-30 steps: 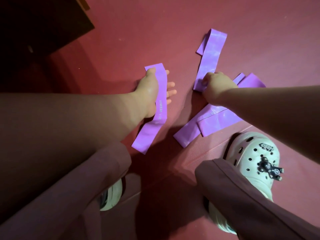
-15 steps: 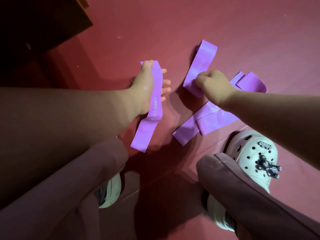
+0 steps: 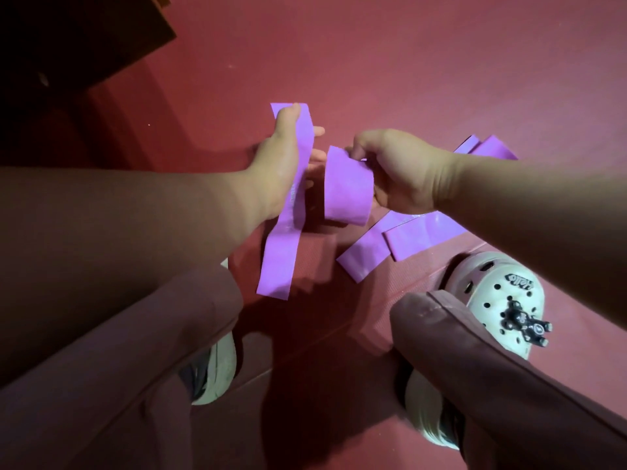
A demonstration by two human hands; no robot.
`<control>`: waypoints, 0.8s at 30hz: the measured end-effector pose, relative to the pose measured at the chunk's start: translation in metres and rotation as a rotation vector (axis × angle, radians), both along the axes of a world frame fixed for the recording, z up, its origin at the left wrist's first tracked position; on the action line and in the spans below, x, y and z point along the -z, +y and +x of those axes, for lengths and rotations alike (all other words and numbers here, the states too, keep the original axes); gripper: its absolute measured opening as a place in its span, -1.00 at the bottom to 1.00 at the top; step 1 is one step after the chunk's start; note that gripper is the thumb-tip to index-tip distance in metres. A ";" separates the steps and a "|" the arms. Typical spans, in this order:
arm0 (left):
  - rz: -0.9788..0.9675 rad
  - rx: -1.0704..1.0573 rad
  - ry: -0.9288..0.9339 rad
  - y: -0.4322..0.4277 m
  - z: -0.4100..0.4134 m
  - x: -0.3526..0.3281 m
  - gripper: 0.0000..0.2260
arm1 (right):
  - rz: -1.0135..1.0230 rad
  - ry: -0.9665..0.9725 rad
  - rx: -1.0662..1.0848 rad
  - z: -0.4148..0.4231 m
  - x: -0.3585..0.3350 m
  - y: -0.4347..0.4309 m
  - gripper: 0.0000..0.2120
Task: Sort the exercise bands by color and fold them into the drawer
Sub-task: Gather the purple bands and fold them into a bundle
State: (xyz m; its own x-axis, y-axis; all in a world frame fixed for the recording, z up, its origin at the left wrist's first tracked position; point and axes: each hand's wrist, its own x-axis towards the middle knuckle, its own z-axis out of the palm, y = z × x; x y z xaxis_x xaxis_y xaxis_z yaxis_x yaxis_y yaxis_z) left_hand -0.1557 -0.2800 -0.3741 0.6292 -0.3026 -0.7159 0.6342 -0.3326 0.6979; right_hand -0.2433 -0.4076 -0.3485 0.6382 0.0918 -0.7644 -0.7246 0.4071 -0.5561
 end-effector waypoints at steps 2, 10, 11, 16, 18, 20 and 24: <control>-0.005 0.011 0.022 -0.003 -0.002 -0.003 -0.51 | 0.135 -0.003 -0.024 0.001 -0.002 -0.001 -0.79; -0.028 0.038 0.167 -0.006 -0.009 -0.004 -0.35 | 0.078 -0.044 0.159 0.011 -0.001 -0.001 -0.72; -0.024 0.029 0.179 -0.006 -0.009 -0.003 -0.33 | 0.023 -0.025 0.223 0.012 -0.001 -0.001 -0.74; 0.006 0.011 0.178 -0.004 -0.008 -0.004 -0.47 | -0.144 0.059 0.480 0.014 -0.001 -0.006 -0.78; -0.016 0.047 0.157 -0.003 -0.008 -0.002 -0.54 | -0.179 0.103 0.610 0.014 -0.003 -0.010 -0.79; -0.021 0.015 0.135 -0.003 -0.006 -0.005 -0.53 | -0.176 0.142 0.715 0.014 -0.005 -0.010 -0.79; 0.015 0.035 0.035 -0.005 -0.004 -0.007 -0.56 | -0.271 0.049 0.608 0.014 -0.003 -0.005 -0.64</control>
